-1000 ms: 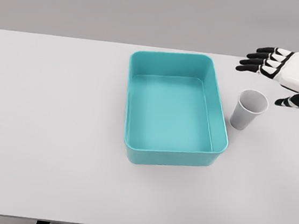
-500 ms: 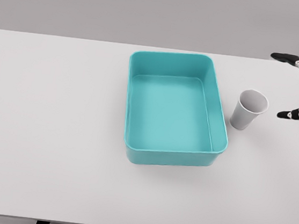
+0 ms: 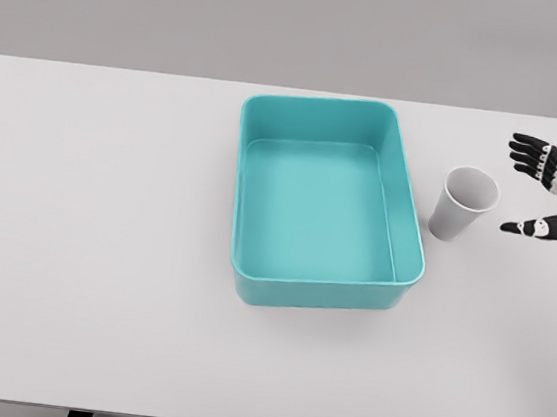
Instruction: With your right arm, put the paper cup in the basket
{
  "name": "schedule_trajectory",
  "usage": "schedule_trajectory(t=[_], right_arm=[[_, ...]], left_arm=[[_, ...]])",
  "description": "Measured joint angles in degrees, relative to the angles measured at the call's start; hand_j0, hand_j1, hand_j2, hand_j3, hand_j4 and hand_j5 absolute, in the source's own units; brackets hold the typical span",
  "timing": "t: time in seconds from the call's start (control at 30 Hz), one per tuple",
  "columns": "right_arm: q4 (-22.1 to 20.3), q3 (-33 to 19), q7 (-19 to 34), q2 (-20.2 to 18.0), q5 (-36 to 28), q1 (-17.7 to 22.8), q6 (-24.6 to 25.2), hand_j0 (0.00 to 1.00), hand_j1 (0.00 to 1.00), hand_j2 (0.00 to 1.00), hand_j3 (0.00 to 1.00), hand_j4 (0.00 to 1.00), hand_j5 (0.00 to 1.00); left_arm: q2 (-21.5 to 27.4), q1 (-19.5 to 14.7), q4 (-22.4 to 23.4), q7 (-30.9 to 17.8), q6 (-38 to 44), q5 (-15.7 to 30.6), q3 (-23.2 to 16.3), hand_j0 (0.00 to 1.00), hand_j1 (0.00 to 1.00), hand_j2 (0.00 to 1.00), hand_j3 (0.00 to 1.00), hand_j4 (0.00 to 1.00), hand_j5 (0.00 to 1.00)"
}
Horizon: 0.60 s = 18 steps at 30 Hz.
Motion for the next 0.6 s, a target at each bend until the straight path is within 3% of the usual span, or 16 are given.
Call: schedule_trajectory(t=[0.3, 0.6], right_arm=[[5.42, 0.67, 0.0, 4.47, 0.02, -0.35, 0.15, 1.0, 1.0, 1.0, 1.0, 1.0, 1.0], [6.81, -2.35, 0.0, 8.76, -0.03, -0.44, 0.26, 1.0, 1.0, 1.0, 1.0, 1.0, 1.0]], left_arm=[[0.0, 0.0, 0.0, 0.0, 0.0, -0.02, 0.0, 1.0, 1.0, 1.0, 1.0, 1.0, 1.0], [0.0, 0.0, 0.0, 0.0, 0.0, -0.01, 0.0, 1.0, 1.0, 1.0, 1.0, 1.0, 1.0]])
